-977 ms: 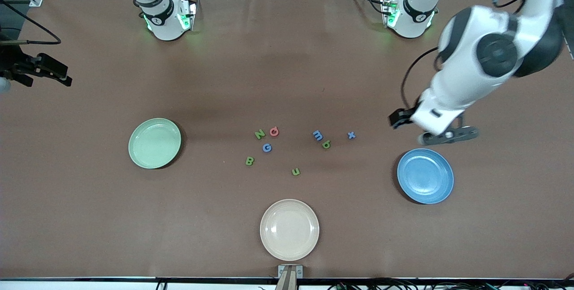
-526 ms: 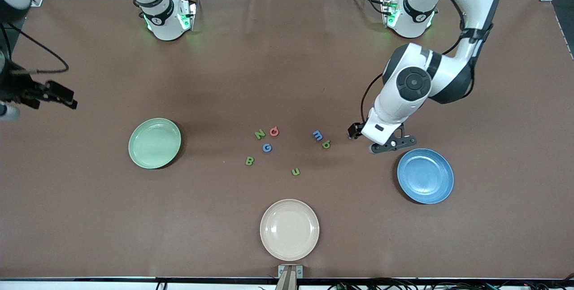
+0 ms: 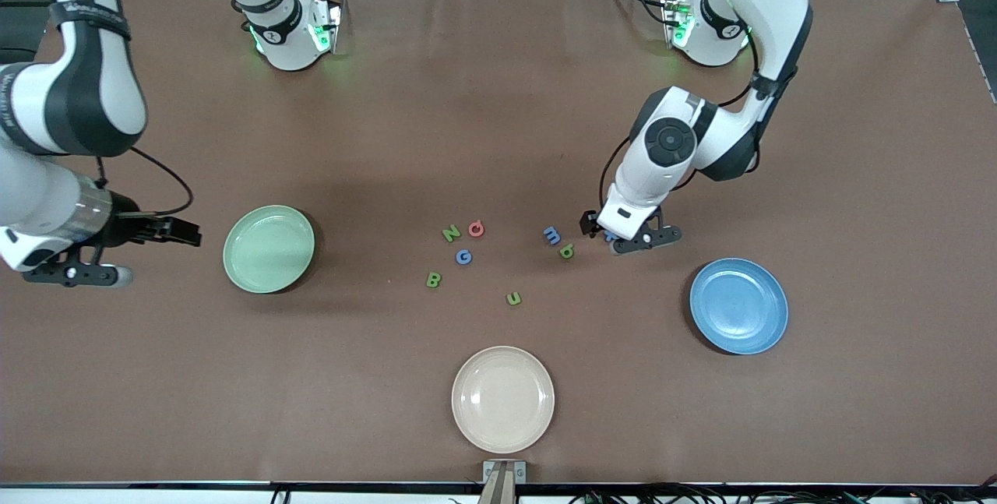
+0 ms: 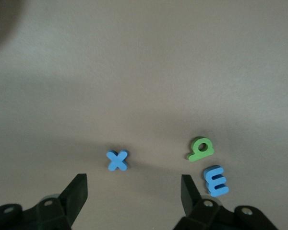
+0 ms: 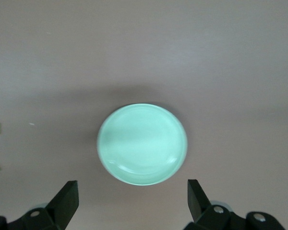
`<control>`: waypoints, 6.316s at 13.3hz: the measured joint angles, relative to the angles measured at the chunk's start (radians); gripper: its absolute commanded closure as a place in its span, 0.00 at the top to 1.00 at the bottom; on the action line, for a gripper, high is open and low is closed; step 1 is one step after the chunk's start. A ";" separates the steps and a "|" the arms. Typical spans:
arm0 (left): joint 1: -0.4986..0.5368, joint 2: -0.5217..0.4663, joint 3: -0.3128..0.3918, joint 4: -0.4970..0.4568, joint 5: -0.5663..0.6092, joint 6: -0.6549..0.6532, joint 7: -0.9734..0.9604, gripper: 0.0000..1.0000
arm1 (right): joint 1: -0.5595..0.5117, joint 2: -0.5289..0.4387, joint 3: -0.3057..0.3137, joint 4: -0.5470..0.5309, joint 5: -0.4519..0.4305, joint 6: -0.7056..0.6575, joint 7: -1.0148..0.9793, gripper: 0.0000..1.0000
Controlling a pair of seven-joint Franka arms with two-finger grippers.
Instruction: Sort upper and lower case letters into plates
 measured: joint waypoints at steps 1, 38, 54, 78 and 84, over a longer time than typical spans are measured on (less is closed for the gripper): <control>-0.006 0.017 0.000 -0.001 0.011 0.016 -0.021 0.83 | 0.030 0.006 0.002 -0.001 0.021 0.018 0.035 1.00; 0.395 0.037 0.028 0.128 0.171 -0.058 0.303 0.39 | 0.503 0.511 -0.004 0.004 -0.030 0.695 0.770 0.73; 0.250 0.164 -0.151 0.289 0.171 -0.166 0.104 0.97 | 0.286 0.315 -0.032 -0.068 -0.033 0.444 0.302 0.00; 0.049 0.329 -0.119 0.400 0.174 -0.167 -0.291 0.01 | 0.573 0.430 0.008 -0.038 -0.001 0.614 0.832 0.93; 0.281 0.261 -0.093 0.430 0.232 -0.227 0.069 0.02 | 0.613 0.522 0.004 0.033 -0.002 0.665 0.881 0.31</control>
